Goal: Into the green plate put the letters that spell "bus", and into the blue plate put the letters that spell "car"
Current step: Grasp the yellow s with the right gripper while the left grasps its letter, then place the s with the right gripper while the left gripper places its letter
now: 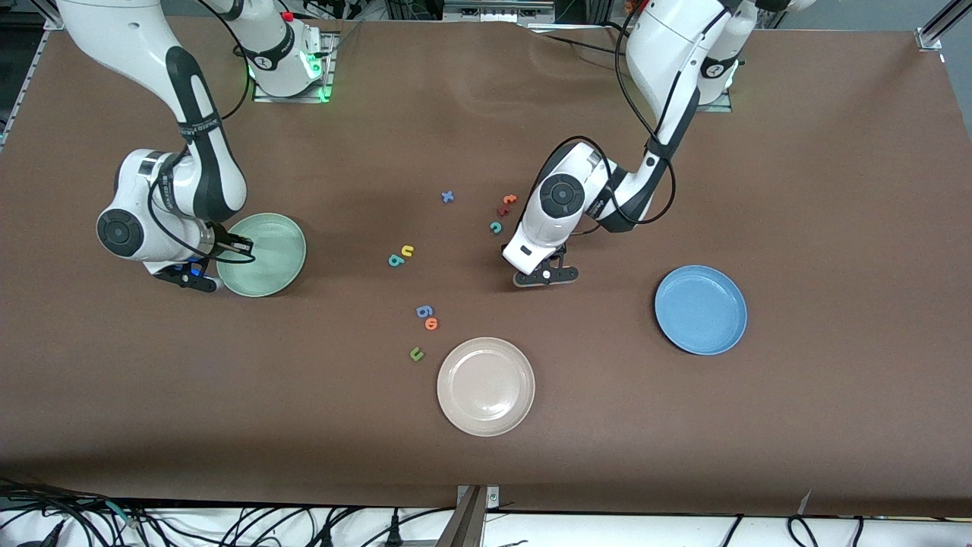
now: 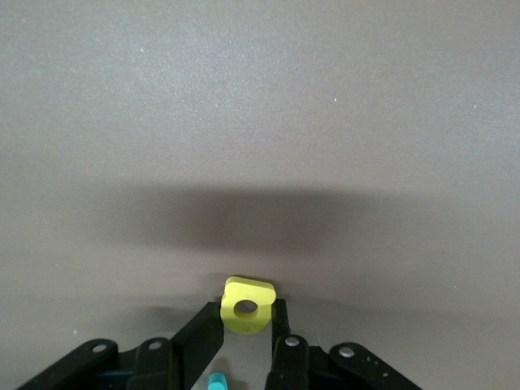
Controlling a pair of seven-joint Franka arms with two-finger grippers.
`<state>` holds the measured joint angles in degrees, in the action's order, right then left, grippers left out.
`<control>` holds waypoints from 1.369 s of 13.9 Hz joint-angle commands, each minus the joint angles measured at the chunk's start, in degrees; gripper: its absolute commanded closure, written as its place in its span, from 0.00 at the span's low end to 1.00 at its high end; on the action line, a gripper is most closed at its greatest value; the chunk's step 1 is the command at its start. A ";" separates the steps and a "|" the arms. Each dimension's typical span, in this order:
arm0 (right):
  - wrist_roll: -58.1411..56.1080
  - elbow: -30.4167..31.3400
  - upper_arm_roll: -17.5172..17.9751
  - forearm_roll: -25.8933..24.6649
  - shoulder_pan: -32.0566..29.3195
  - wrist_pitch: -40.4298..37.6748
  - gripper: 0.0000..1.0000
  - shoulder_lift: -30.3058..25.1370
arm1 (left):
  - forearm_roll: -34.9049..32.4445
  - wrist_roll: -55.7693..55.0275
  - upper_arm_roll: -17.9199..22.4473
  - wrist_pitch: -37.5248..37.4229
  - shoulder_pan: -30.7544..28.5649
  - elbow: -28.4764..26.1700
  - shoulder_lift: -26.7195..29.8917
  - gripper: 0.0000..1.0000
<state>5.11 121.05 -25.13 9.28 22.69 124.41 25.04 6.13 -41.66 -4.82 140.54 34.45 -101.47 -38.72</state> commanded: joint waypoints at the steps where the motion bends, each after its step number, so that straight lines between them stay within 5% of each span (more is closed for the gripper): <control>1: -2.83 0.42 0.17 -0.49 -1.07 0.84 0.77 -0.17 | 0.29 1.05 0.42 -1.40 -0.17 1.54 -0.48 0.83; 3: -2.83 0.42 0.17 -0.32 -1.07 0.75 0.01 -0.25 | 0.29 5.60 0.34 -3.33 -2.45 1.54 -0.13 0.83; 11: 3.21 -0.55 1.83 -0.32 0.07 -4.25 0.01 -5.52 | -1.11 26.00 0.42 -17.56 -13.00 1.01 7.25 0.83; 19: 32.47 -4.23 16.85 -0.32 0.24 -3.39 0.01 -8.52 | -6.04 38.04 0.33 -24.34 -21.43 -1.27 11.73 0.82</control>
<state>31.96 118.20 -10.88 9.31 23.08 121.08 16.39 1.72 -7.46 -3.95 116.81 15.40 -99.89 -29.69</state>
